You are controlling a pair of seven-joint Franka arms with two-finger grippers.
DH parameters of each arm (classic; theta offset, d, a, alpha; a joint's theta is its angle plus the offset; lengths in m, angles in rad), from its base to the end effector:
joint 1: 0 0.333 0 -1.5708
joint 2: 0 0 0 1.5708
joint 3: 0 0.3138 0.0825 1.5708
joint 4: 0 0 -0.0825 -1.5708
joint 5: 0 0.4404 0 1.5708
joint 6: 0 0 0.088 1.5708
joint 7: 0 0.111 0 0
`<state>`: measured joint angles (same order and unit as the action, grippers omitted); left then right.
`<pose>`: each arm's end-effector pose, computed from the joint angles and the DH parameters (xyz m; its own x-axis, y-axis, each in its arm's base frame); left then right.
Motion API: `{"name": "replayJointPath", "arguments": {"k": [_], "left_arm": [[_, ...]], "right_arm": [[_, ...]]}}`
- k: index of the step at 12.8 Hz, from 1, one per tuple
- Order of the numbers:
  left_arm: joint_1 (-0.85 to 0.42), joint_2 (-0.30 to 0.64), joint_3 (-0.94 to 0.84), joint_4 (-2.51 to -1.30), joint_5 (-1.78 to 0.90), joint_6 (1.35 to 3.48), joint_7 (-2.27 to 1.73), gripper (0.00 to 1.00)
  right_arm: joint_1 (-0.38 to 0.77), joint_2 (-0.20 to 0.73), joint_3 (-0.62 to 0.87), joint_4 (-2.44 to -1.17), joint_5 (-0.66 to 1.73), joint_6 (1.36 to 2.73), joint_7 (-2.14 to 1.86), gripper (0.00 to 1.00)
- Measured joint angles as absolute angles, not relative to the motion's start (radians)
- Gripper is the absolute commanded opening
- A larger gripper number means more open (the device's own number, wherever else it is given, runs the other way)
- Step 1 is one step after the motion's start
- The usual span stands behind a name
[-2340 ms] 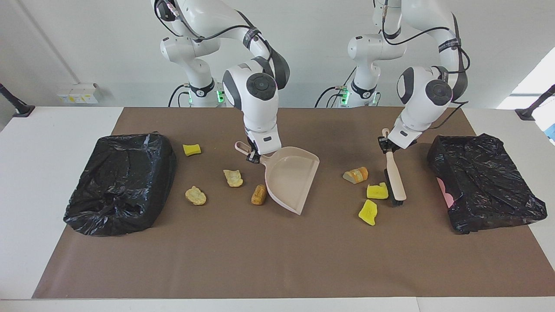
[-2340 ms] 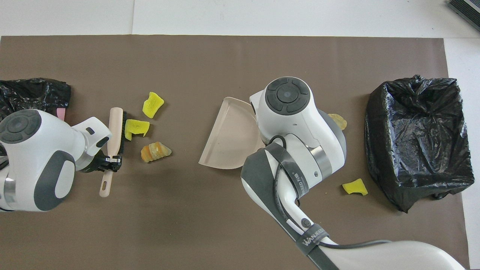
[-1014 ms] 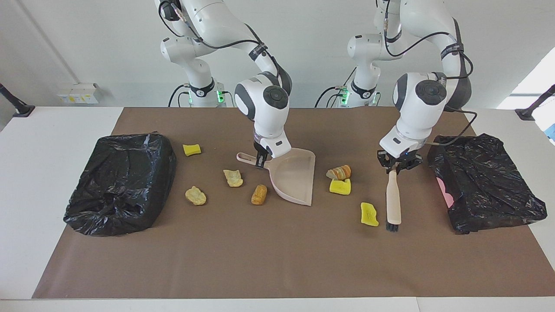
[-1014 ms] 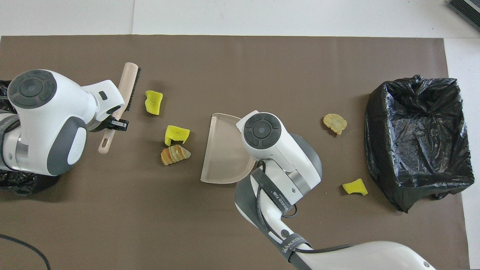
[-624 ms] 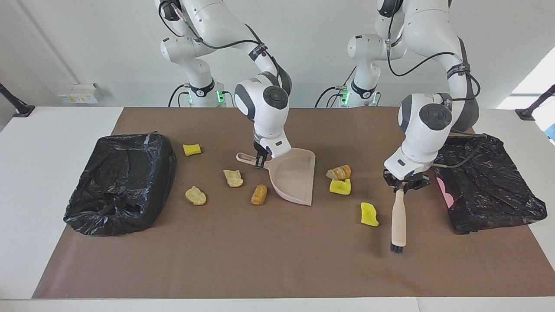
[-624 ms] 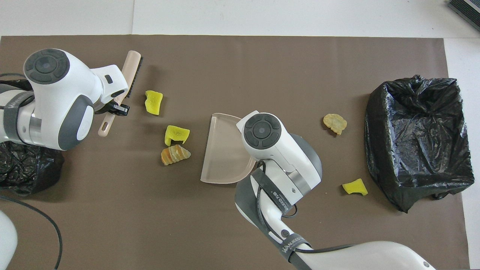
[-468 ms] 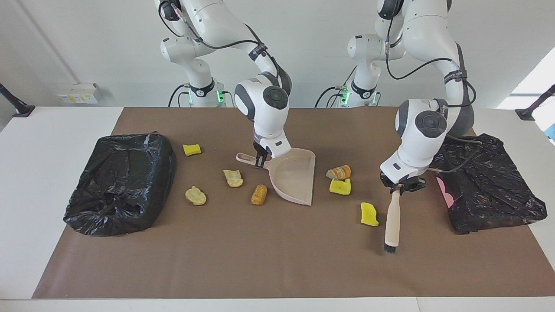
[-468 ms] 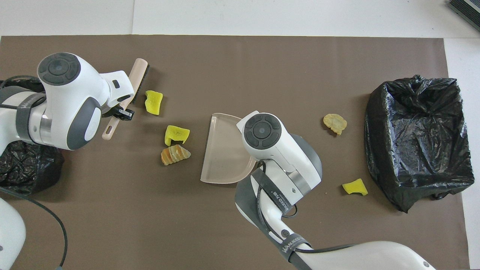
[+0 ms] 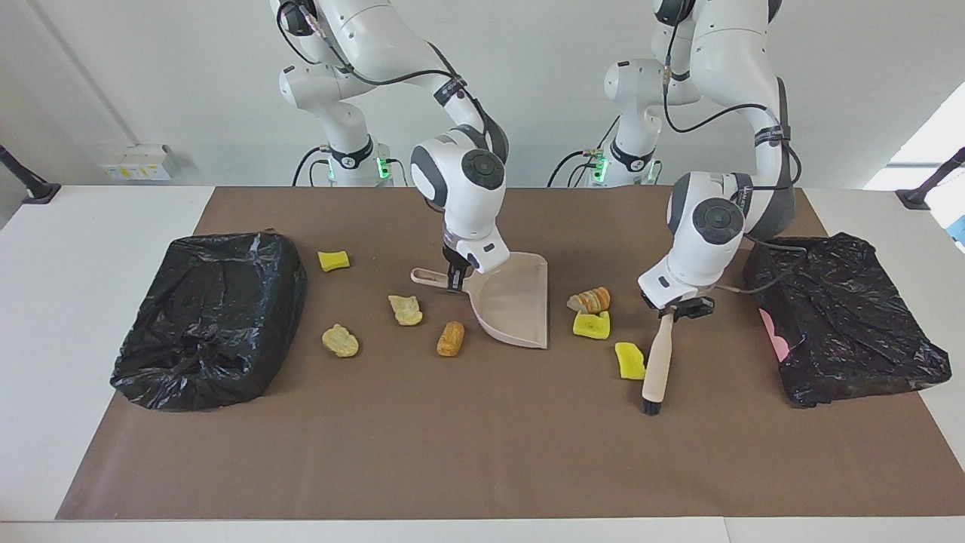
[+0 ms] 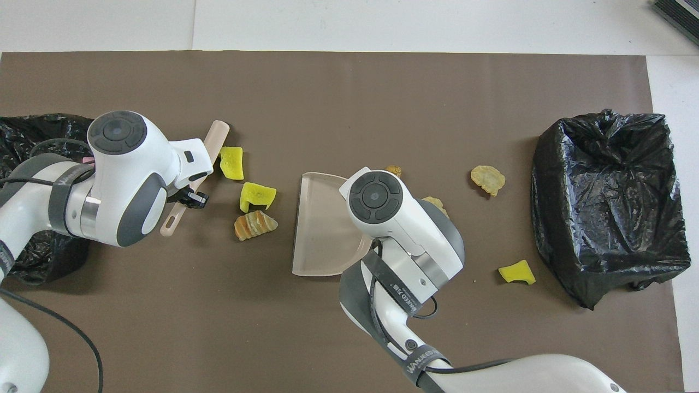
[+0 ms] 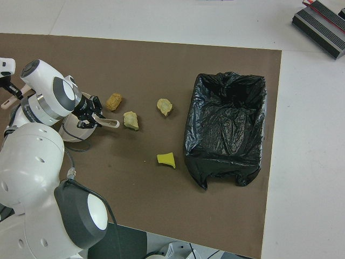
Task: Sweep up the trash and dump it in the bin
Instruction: 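Sweep the trash pieces toward the dustpan with the left gripper's brush, then brush the remaining pieces into the dustpan with the left gripper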
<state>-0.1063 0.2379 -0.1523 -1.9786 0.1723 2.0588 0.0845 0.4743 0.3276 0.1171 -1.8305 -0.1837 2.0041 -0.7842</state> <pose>0.6076 -0.1492 0.2980 0.8978 -0.4083 -0.1650 -0.4258 -0.9005 -0.0883 0.5577 0.3568 0.3069 0.1038 0.9762 -0.1905 0.9934 -0.1110 -0.0274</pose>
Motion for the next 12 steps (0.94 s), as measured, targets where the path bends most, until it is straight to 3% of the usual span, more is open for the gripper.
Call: {"name": "replayJointPath", "arguments": {"k": [12], "left_arm": [[-0.367,0.121,-0.159,-2.101,-0.162,1.964,0.057,0.00]], "right_arm": [[0.496,0.322,0.121,-1.819,-0.245,1.903,-0.859,0.00]]}}
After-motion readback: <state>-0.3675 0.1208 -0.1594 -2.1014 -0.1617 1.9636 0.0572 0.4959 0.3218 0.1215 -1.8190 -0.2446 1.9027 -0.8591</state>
